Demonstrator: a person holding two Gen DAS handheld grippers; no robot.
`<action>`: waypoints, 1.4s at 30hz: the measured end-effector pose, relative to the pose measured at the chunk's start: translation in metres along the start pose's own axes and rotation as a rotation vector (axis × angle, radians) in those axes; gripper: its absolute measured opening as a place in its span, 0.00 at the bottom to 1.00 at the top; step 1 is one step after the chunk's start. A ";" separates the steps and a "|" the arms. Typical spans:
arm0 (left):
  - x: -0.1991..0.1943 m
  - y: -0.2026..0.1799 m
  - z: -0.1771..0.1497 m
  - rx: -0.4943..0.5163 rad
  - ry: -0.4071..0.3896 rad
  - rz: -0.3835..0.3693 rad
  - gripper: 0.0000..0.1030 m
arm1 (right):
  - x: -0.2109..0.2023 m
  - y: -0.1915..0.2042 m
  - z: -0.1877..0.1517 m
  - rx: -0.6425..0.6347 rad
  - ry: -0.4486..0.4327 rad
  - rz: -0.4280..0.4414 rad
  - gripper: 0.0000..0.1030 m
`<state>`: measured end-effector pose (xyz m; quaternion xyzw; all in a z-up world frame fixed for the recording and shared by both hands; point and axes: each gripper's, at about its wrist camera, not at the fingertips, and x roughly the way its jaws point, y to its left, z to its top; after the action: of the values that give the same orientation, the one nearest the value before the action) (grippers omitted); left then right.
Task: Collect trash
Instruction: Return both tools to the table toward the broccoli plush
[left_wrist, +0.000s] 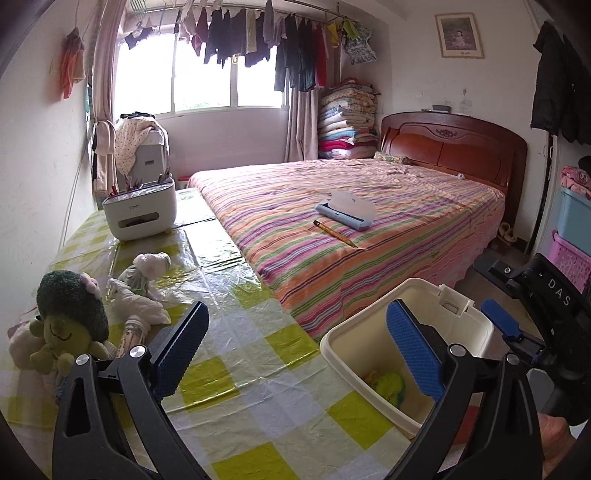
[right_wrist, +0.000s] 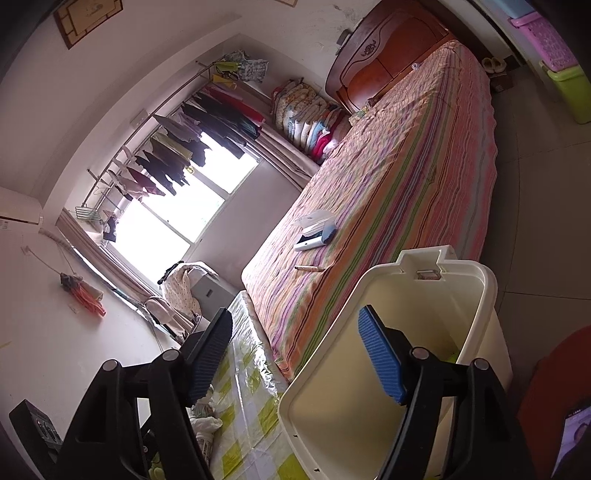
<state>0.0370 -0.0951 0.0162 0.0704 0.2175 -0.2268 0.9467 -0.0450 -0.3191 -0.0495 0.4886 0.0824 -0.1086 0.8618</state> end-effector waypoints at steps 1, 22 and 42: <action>-0.002 0.006 -0.002 0.009 -0.002 0.020 0.93 | 0.001 0.002 -0.001 -0.004 0.004 0.002 0.67; -0.057 0.105 -0.022 -0.023 -0.020 0.199 0.93 | 0.011 0.081 -0.048 -0.279 0.075 0.059 0.67; -0.086 0.238 -0.047 -0.283 0.049 0.353 0.93 | 0.057 0.150 -0.120 -0.518 0.356 0.168 0.67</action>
<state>0.0597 0.1607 0.0206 -0.0207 0.2541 -0.0231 0.9667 0.0454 -0.1470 -0.0012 0.2695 0.2163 0.0745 0.9354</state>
